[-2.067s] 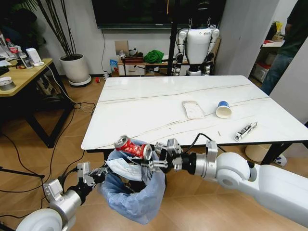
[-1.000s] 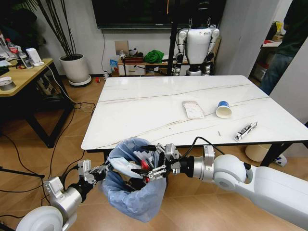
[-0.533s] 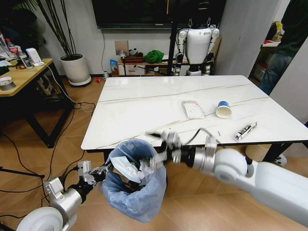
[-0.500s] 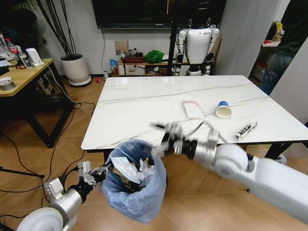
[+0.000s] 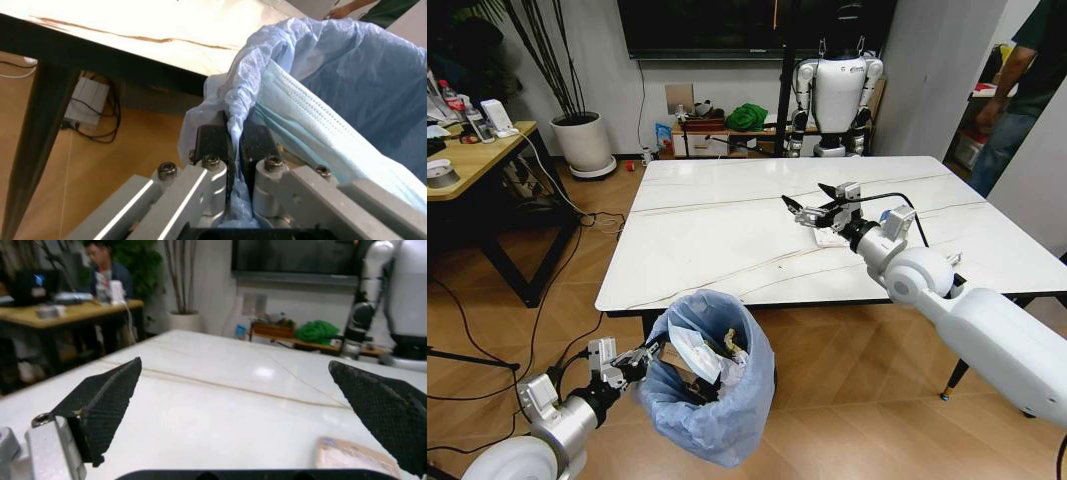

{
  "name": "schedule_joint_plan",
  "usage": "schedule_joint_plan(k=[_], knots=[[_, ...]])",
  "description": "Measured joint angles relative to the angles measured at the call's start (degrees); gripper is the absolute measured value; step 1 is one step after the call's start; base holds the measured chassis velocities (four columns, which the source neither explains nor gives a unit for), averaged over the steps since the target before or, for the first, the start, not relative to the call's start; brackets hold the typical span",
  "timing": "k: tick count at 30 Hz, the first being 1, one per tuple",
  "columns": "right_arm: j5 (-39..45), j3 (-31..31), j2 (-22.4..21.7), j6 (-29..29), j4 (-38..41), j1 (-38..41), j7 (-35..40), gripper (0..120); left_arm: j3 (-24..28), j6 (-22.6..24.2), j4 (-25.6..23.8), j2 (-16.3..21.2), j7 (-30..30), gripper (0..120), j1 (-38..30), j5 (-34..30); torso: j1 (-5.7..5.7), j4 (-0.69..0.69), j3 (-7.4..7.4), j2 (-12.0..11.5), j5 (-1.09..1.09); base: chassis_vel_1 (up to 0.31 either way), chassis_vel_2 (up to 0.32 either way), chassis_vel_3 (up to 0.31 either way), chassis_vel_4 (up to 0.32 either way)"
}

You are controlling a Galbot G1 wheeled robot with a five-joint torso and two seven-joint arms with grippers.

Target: Pick up the trash bin and place the trash from the table into it.

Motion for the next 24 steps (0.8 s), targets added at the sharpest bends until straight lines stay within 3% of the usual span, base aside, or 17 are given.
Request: schedule_joint_plan(k=[6, 24], knots=[[-9.7, -1.6, 1.5, -0.5, -5.2, 0.4, 0.5, 100, -0.2, 0.0, -0.2, -0.1, 0.0, 0, 0.1, 0.1, 0.0, -0.01, -0.01, 0.0, 0.0, 0.0, 0.0, 0.0, 0.0], [-24.4, -2.6, 4.8, 1.8, -15.4, 1.1, -2.1, 100, -0.3, -0.1, 0.3, 0.0, -0.1, 0, 0.0, -0.1, -0.01, -0.01, -0.01, 0.0, 0.0, 0.0, 0.0, 0.0, 0.0]])
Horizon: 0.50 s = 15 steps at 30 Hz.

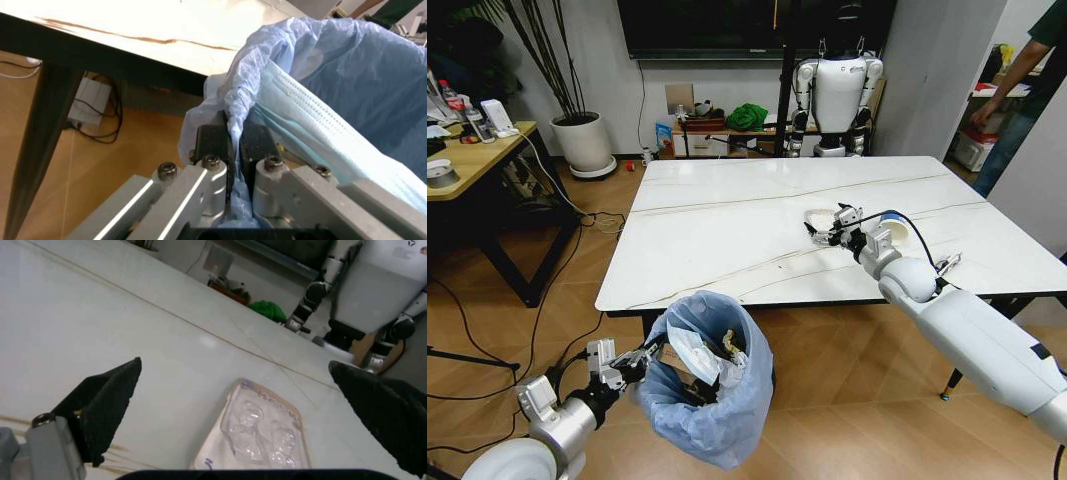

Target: Pick up the trash bin and place the trash from the table into it.

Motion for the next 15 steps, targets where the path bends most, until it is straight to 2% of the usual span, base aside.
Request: schedule_joint_plan(k=[9, 15], knots=[[-10.3, -0.2, 2.2, 2.8, -7.2, 1.8, -2.5, 100, 0.0, -0.1, 0.7, -0.2, 0.0, 0, -0.2, -0.1, 0.0, 0.01, 0.0, 0.0, 0.0, 0.0, 0.0, 0.0, 0.0], [-14.3, -0.2, 2.9, 4.7, -11.1, 2.3, -3.5, 100, 0.0, -0.1, 1.0, -0.2, 0.0, 0, -0.4, -0.2, 0.0, 0.0, 0.0, 0.0, -0.01, 0.0, 0.0, 0.0, 0.0]])
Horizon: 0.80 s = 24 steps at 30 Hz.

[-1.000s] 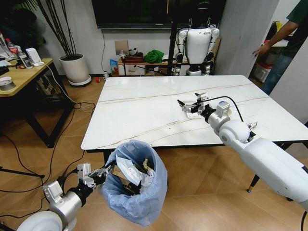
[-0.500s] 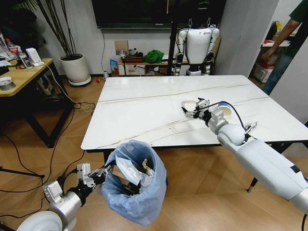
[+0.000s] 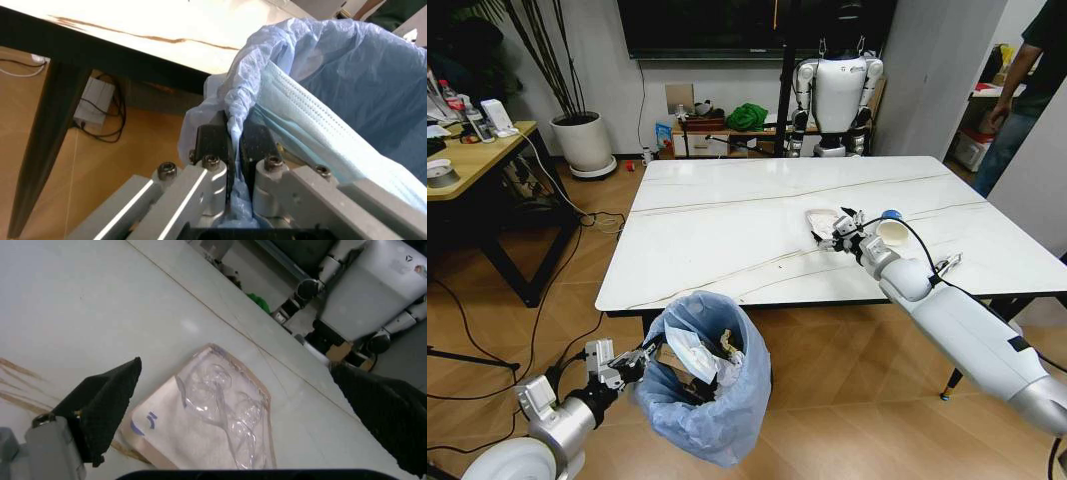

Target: Pick up the trash bin and place the trash from the table into it.

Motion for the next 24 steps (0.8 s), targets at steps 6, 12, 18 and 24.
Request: schedule_joint_plan(k=[6, 12, 18, 24], knots=[[-1.1, 0.0, 0.5, 0.8, -1.7, 0.4, -0.2, 100, 0.0, 0.0, 0.2, 0.0, 0.0, 0, -0.2, -0.1, 0.0, 0.0, 0.0, 0.0, 0.0, 0.0, 0.0, 0.0, 0.0], [-2.1, -0.1, 1.0, 1.5, -3.4, 1.1, -0.4, 100, 0.0, 0.0, 0.3, 0.1, 0.0, 0, -0.4, -0.2, 0.0, 0.0, 0.0, 0.0, 0.0, 0.0, 0.0, 0.0, 0.0], [-3.3, -0.6, 1.6, 2.5, -5.7, 2.1, -0.8, 100, 0.0, 0.0, 0.5, 0.0, 0.0, 0, -0.3, -0.2, 0.0, 0.0, 0.0, 0.0, 0.0, 0.0, 0.0, 0.0, 0.0], [-4.3, -0.8, 2.3, 3.7, -8.2, 2.8, -1.0, 100, 0.0, -0.1, 0.6, 0.1, 0.1, 0, -0.6, -0.4, 0.0, 0.0, 0.0, 0.0, 0.0, 0.0, 0.0, 0.0, 0.0]])
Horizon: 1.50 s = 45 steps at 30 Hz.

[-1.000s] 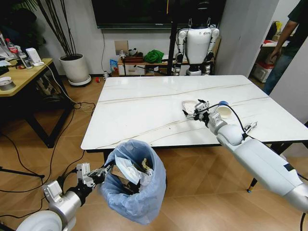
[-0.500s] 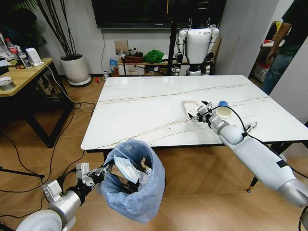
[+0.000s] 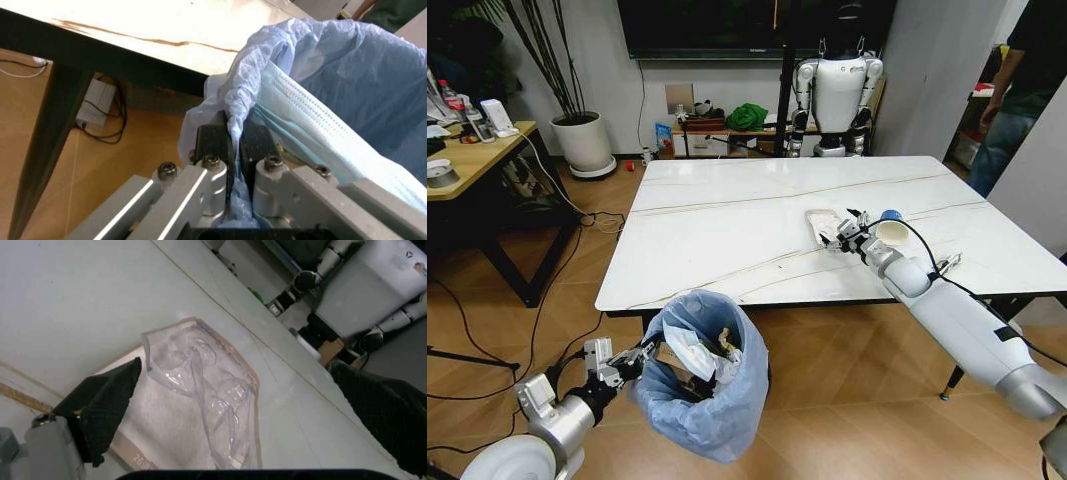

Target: Pick up the trash bin and place the trash from the table into it.

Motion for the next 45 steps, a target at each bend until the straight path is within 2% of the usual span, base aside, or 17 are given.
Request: schedule_joint_plan(k=[10, 14, 15, 18, 21, 24, 29, 31, 36, 45], knots=[[0.0, -0.1, 0.3, 0.7, -1.0, 0.7, -0.8, 97, 0.0, 0.0, 0.1, 0.2, 0.0, 0, -0.2, -0.2, 0.0, 0.0, 0.0, 0.0, 0.0, 0.0, 0.0, 0.0, 0.0], [0.3, 0.0, 0.3, 1.3, -1.4, 0.7, -2.2, 80, 0.0, 0.0, 0.1, 0.2, 0.0, 0, -0.3, -0.2, 0.0, 0.0, 0.0, 0.0, 0.0, 0.0, 0.0, 0.0, 0.0], [0.3, 0.0, 0.3, 1.3, -1.4, 0.7, -2.2, 80, 0.0, 0.0, 0.1, 0.2, 0.0, 0, -0.3, -0.2, 0.0, 0.0, 0.0, 0.0, 0.0, 0.0, 0.0, 0.0, 0.0], [0.5, 0.0, 0.4, 1.5, -1.6, 0.5, -2.7, 70, 0.0, 0.0, 0.2, 0.1, 0.0, 0, -0.3, -0.2, 0.0, 0.0, -0.01, 0.0, -0.01, 0.0, 0.0, 0.0, 0.0], [0.7, 0.1, 0.4, 1.6, -1.6, 0.3, -2.9, 54, 0.0, 0.0, 0.2, 0.1, 0.0, 0, -0.2, -0.2, 0.0, 0.0, -0.01, 0.0, 0.0, 0.0, 0.0, 0.0, 0.0], [0.8, 0.1, 0.4, 1.6, -1.6, 0.2, -3.0, 48, 0.0, 0.0, 0.2, 0.1, 0.0, 0, -0.2, -0.2, 0.0, 0.0, -0.01, 0.0, 0.0, 0.0, 0.0, 0.0, 0.0], [1.1, 0.1, 0.4, 1.7, -1.6, 0.2, -3.3, 25, 0.1, 0.0, 0.2, 0.1, 0.0, 0, -0.2, -0.2, 0.0, 0.0, -0.01, 0.0, 0.0, 0.0, 0.0, 0.0, 0.0], [1.2, 0.1, 0.3, 1.7, -1.6, 0.3, -3.3, 23, 0.1, 0.0, 0.2, 0.1, 0.0, 0, -0.2, -0.2, 0.0, 0.0, -0.01, 0.0, 0.0, 0.0, 0.0, 0.0, 0.0], [1.4, 0.0, 0.1, 1.8, -1.5, 0.3, -3.6, 0, 0.1, 0.0, 0.2, 0.1, 0.0, 0, -0.2, -0.2, 0.0, 0.0, -0.01, 0.0, 0.0, 0.0, 0.0, 0.0, 0.0], [1.8, -0.2, 0.1, 1.9, -1.3, 0.2, -3.7, 0, 0.1, -0.1, 0.2, 0.0, 0.0, 0, -0.3, -0.1, 0.0, 0.0, -0.01, 0.0, 0.0, 0.0, 0.0, 0.0, 0.0]])
